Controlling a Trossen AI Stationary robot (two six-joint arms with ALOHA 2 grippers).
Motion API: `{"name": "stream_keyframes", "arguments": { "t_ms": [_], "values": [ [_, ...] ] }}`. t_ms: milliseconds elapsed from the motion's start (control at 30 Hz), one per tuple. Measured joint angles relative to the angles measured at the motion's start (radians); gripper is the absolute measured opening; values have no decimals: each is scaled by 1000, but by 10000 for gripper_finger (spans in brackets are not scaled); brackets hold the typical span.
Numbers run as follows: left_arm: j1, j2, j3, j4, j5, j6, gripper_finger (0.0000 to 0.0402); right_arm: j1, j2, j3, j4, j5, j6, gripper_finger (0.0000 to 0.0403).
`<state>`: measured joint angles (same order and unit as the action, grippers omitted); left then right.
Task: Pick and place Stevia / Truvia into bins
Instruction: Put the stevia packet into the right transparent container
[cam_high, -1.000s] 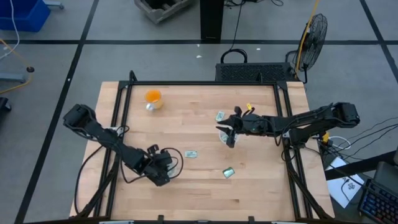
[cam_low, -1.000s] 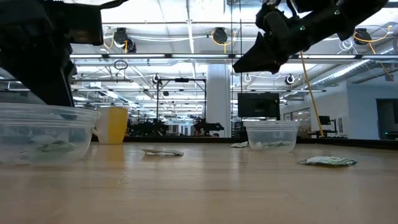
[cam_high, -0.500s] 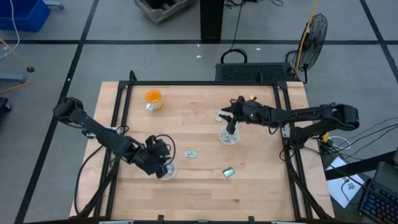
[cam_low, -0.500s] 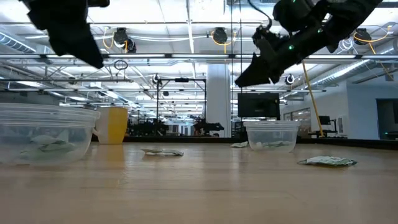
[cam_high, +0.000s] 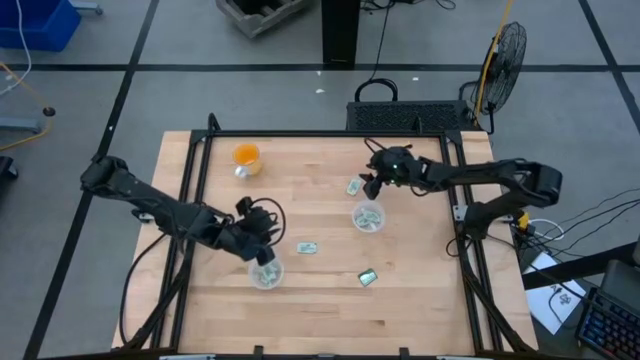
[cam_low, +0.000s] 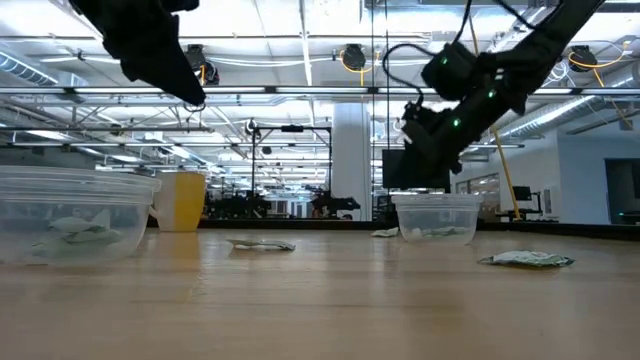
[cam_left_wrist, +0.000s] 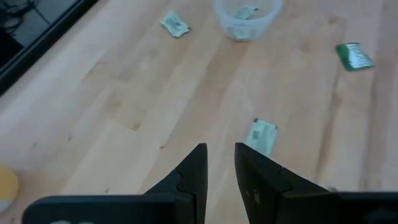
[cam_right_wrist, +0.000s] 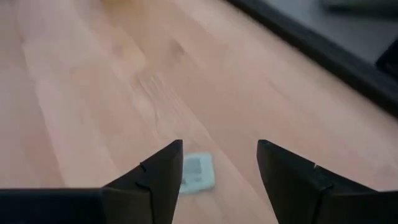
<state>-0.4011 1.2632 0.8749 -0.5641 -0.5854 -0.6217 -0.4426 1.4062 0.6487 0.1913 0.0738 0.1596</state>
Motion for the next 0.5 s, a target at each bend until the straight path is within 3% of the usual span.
{"name": "stream_keyframes", "arguments": {
  "t_ms": [500],
  "values": [
    [35, 0, 0, 0, 0, 74, 88, -43, 205, 0, 71, -55, 66, 192]
  ]
}}
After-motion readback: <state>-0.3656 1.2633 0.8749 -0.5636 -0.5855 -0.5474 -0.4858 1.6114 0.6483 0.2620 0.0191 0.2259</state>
